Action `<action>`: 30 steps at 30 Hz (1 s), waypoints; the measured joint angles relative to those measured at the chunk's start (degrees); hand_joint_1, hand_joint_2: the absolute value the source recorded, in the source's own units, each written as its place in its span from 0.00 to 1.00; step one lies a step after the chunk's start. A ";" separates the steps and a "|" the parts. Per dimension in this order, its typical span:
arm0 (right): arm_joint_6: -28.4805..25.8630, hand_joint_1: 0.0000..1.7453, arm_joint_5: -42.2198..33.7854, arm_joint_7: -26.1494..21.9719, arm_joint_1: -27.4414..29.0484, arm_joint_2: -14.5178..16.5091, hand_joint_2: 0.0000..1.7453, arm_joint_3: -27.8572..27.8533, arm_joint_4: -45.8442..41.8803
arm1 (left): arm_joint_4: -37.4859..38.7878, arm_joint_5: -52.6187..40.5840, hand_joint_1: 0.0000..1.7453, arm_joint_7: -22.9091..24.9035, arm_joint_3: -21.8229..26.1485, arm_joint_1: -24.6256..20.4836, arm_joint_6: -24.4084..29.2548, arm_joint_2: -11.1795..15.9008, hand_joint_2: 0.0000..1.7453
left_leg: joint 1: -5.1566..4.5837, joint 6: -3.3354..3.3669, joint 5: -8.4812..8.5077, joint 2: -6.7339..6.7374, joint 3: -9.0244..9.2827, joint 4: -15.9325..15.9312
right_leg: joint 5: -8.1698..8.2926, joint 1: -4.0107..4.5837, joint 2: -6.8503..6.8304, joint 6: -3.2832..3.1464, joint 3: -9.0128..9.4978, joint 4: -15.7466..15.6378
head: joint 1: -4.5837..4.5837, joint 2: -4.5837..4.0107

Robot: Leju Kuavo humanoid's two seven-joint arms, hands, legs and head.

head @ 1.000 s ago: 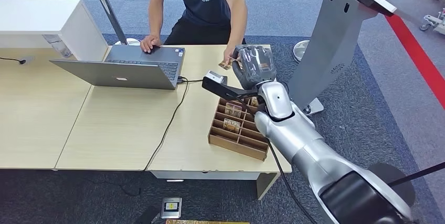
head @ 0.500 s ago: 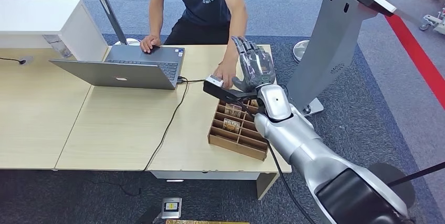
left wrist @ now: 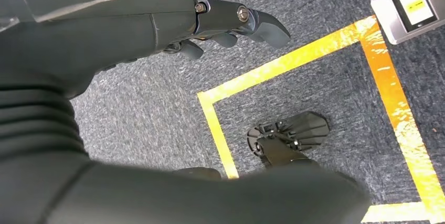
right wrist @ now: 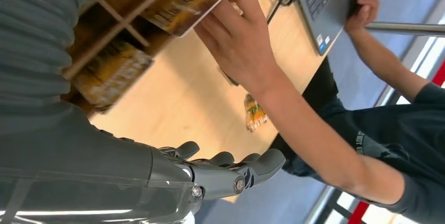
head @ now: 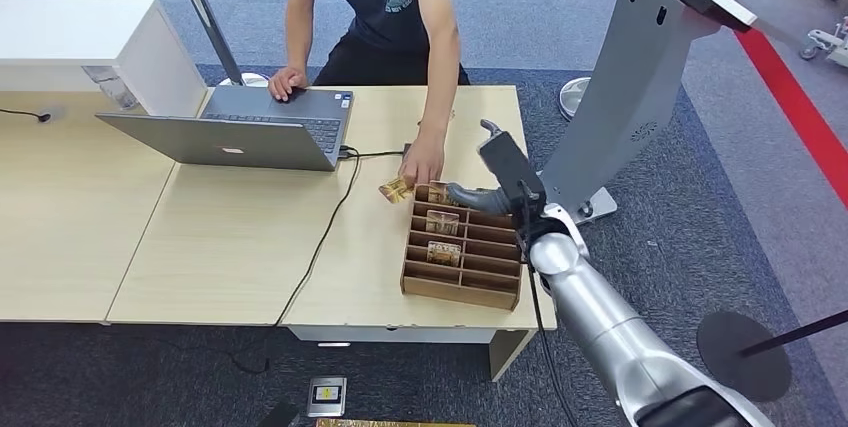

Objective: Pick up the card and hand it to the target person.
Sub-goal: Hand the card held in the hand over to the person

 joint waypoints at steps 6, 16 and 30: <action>5.61 0.00 -9.15 -1.07 10.44 -7.60 1.00 -6.82 -13.44 | 0.02 1.11 0.00 -1.27 0.13 1.25 0.63 0.34 0.00 | -0.02 0.07 -0.05 0.02 0.02 0.00 | 0.00 -0.03 0.01 0.02 0.00 -0.06 | -0.01 0.00; 10.02 0.00 -10.30 -1.29 28.51 -16.44 1.00 -14.29 -33.38 | 0.02 1.15 0.00 -2.33 0.40 2.22 0.78 1.06 0.00 | 0.00 0.07 -0.07 0.04 -0.01 -0.03 | -0.02 -0.03 0.01 0.03 0.01 -0.06 | -0.01 0.00; 14.58 0.00 -9.79 -1.75 35.35 -17.69 1.00 -13.77 -41.05 | 0.02 2.13 0.00 -3.52 0.56 3.27 0.84 1.47 0.00 | -0.01 0.07 -0.06 0.04 -0.02 -0.05 | -0.02 -0.04 0.01 0.03 0.02 -0.03 | -0.02 0.00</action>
